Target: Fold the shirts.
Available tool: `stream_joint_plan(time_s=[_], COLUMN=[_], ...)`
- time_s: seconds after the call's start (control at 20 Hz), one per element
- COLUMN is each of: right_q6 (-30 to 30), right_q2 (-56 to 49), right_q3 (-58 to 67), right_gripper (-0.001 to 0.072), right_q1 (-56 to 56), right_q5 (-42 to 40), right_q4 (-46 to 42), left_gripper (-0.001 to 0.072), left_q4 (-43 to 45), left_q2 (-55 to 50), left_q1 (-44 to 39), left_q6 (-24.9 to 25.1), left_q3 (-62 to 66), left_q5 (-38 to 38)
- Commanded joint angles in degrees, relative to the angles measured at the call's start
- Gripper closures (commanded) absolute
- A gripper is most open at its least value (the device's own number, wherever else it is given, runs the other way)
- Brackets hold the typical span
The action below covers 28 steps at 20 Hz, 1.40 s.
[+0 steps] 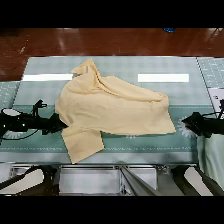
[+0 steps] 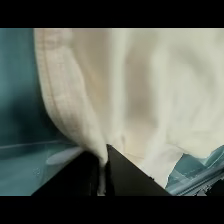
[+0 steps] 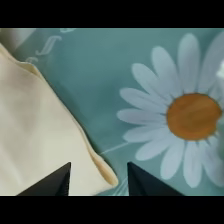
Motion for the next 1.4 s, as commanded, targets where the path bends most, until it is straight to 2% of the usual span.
stream_joint_plan(time_s=[0.0, 0.3, 0.55, 0.6, 0.7, 0.75, 0.8, 0.95, 1.0, 1.15, 1.25, 1.35], right_q6=[3.1, 3.2, -0.8, -3.7, -11.4, -13.9, -13.9, -12.0, -10.2, -4.8, -1.7, 1.8], right_q2=[0.0, -3.4, -10.4, -11.9, -13.6, -13.7, -13.7, -13.6, -13.6, -12.5, -11.9, -10.2], right_q3=[-3.1, -5.1, -5.1, -5.0, -4.4, -3.2, -0.4, 16.2, 23.4, 48.2, 65.7, 79.3], right_gripper=[0.0304, 0.0304, 0.0305, 0.0338, 0.0688, 0.069, 0.0691, 0.0691, 0.0691, 0.0691, 0.0691, 0.0691], right_q1=[-0.8, 6.7, 6.8, 7.5, 10.6, 12.5, 14.4, 19.0, 20.0, 22.4, 22.4, 22.4], right_q5=[3.1, 0.0, -5.4, -6.1, -6.2, -6.0, -4.7, 2.2, 3.7, 3.9, 3.9, 4.0], right_q4=[-2.2, -1.1, 10.1, 13.4, 20.9, 24.2, 25.0, 23.6, 23.1, 19.5, 15.7, 7.6], left_gripper=[0.0646, 0.0646, 0.0645, 0.0646, 0.0646, 0.0646, 0.0646, 0.0647, 0.068, 0.0685, 0.0686, 0.0686], left_q4=[0.4, 0.3, 0.3, 0.3, -0.6, -2.2, -4.0, -14.3, -18.4, -27.6, -27.5, -22.0], left_q2=[-0.3, -0.3, -0.3, -0.3, -0.3, -0.3, -0.2, 1.4, 2.5, 6.5, 9.0, 11.5], left_q1=[-0.8, -0.8, -0.8, -0.8, -0.8, -0.8, -0.7, -0.7, -0.7, -0.7, -0.7, -0.7], left_q6=[1.1, 0.7, 0.4, 0.4, 0.5, 1.2, 2.2, 5.6, 5.8, 5.8, 5.0, 1.2], left_q3=[0.2, 0.2, 0.2, 0.2, 0.2, 0.8, 2.3, 12.7, 17.9, 35.4, 48.7, 60.9], left_q5=[0.0, 0.4, 0.9, 1.5, 2.3, 2.1, 1.0, -5.1, -6.5, -7.1, -6.6, -4.6])
